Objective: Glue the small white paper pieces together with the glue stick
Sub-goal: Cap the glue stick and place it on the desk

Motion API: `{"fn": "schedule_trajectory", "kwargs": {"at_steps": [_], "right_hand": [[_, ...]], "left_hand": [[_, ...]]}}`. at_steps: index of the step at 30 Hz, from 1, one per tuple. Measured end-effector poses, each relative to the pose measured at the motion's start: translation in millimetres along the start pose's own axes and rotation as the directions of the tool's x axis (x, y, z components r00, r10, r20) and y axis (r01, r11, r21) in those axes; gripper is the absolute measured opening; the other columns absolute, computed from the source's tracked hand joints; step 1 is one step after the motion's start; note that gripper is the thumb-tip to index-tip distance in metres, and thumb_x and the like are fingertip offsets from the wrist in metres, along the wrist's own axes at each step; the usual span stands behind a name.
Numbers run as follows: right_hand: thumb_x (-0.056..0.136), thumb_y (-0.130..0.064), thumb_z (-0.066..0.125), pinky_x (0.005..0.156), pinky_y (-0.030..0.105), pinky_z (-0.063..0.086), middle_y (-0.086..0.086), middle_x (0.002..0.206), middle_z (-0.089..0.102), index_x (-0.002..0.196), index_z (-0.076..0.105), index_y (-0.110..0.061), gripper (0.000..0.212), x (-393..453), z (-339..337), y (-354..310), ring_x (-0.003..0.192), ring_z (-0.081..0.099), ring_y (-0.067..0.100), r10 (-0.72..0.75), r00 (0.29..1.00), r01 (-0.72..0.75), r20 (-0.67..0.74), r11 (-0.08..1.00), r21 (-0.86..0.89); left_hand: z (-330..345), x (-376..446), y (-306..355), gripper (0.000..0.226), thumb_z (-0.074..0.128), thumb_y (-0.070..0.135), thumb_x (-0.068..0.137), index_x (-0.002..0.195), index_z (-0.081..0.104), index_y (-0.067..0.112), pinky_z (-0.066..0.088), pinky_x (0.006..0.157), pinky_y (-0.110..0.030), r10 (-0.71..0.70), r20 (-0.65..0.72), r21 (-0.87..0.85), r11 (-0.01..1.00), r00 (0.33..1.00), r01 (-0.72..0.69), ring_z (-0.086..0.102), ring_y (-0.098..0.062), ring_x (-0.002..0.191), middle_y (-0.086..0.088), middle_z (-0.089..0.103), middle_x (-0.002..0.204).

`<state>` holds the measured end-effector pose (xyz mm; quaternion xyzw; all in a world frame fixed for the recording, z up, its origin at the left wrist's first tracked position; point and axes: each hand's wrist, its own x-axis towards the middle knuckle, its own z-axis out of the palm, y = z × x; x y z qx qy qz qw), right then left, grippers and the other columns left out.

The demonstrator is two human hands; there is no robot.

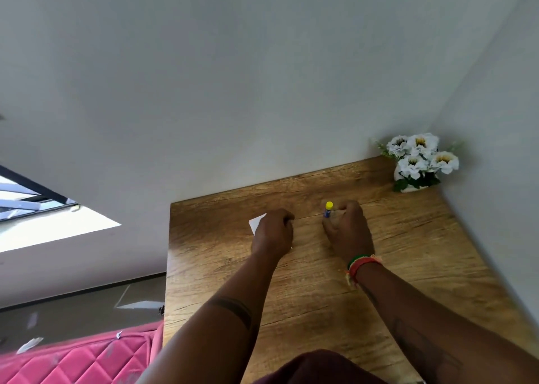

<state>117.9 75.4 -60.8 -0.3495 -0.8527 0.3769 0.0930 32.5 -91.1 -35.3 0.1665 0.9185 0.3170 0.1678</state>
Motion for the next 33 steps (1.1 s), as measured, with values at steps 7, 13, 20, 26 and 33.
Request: {"fn": "schedule_trajectory", "kwargs": {"at_steps": [7,13,20,26,33], "right_hand": [[0.094,-0.029,0.059,0.066,0.035,0.044,0.001,0.096,0.057,0.095,0.053,-0.019,0.012,-33,31,-30,0.087,0.056,0.022,-0.354,0.894,0.392,0.276,0.915,-0.098],[0.096,-0.026,0.054,0.094,0.048,0.049,0.006,0.136,0.057,0.131,0.062,-0.016,0.037,-37,65,-41,0.122,0.053,0.031,-0.493,0.738,0.635,0.46,0.737,-0.23],[0.095,-0.028,0.053,0.098,0.049,0.043,0.003,0.15,0.048,0.14,0.053,-0.015,0.047,-20,62,-28,0.13,0.046,0.031,-0.375,0.814,0.566,0.444,0.687,-0.457],[0.092,-0.032,0.055,0.1,0.049,0.043,0.005,0.15,0.045,0.143,0.048,-0.014,0.054,-6,59,-32,0.129,0.046,0.033,-0.267,0.854,0.484,0.447,0.723,-0.493],[0.098,-0.03,0.049,0.105,0.046,0.04,0.011,0.15,0.044,0.134,0.054,-0.011,0.041,1,47,-59,0.129,0.048,0.034,-0.294,0.866,0.479,0.405,0.72,-0.502]], "left_hand": [[-9,-33,-42,0.029,0.057,0.022,0.102,0.129,0.067,0.023,0.049,0.104,-0.044,-0.112,-0.093,0.254,0.958,0.989,0.132,0.05,-0.03,0.132,-0.006,0.055,0.142],[-14,-39,-50,0.045,0.054,0.031,0.104,0.149,0.051,0.022,0.037,0.116,-0.046,-0.098,0.094,0.395,0.917,0.991,0.053,0.04,-0.032,0.143,-0.006,0.042,0.157],[-9,-11,-40,0.063,0.052,0.029,0.104,0.163,0.029,0.028,0.02,0.127,-0.052,-0.027,0.274,0.453,0.886,0.961,-0.104,0.017,-0.032,0.157,-0.004,0.018,0.173],[4,11,-17,0.066,0.052,0.037,0.104,0.163,0.027,0.023,0.019,0.125,-0.051,-0.009,0.293,0.443,0.887,0.956,-0.128,0.013,-0.031,0.159,-0.007,0.014,0.174],[-15,6,-19,0.057,0.054,0.028,0.102,0.157,0.042,0.022,0.028,0.124,-0.052,-0.009,0.248,0.43,0.897,0.969,-0.102,0.031,-0.038,0.152,-0.007,0.024,0.17]]}}
